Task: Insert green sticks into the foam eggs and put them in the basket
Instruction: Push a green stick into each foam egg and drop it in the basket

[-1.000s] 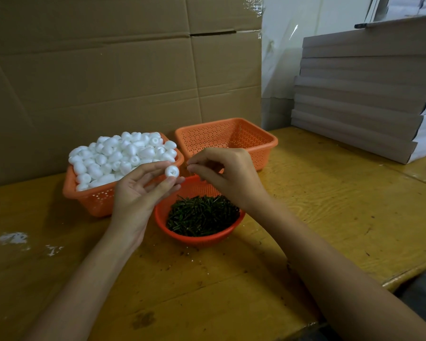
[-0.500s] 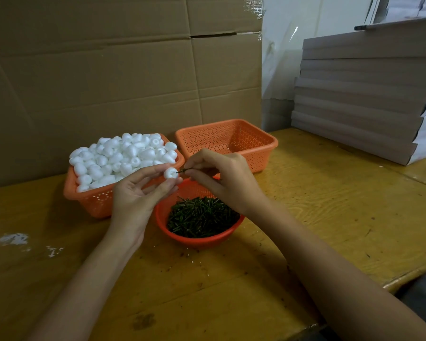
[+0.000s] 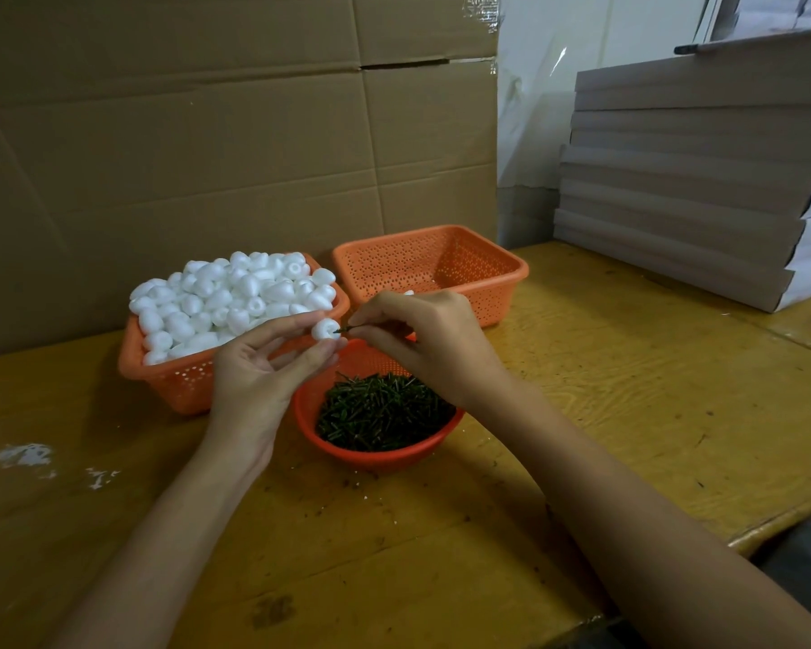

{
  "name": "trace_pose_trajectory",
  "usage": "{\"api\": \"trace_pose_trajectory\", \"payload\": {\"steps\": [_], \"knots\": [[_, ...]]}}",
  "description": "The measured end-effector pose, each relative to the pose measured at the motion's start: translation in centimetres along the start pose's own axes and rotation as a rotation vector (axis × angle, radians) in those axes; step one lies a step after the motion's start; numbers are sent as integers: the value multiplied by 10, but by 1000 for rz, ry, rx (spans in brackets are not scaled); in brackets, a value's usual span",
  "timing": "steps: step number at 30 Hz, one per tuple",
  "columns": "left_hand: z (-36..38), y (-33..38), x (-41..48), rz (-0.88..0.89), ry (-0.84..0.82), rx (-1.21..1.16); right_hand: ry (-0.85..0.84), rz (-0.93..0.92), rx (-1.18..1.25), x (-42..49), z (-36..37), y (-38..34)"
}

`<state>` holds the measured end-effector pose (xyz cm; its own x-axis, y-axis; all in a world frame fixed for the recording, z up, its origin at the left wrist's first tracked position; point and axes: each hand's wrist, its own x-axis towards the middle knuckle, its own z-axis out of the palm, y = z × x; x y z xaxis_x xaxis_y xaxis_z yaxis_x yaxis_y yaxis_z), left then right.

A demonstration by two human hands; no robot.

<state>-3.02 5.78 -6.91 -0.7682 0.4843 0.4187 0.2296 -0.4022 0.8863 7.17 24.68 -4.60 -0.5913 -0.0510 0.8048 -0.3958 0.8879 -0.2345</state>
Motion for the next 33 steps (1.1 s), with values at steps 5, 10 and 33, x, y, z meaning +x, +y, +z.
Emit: {"api": "trace_pose_trajectory", "payload": {"steps": [5,10,33], "knots": [[5,2,-2,6,-4,5,18,-11,-12,0,0,-3],[8,5,-4,13,2,21,23,-48,-54,0,0,-5],[8,2,-3,28,23,46,-56,-54,-142,0,0,-10]]}}
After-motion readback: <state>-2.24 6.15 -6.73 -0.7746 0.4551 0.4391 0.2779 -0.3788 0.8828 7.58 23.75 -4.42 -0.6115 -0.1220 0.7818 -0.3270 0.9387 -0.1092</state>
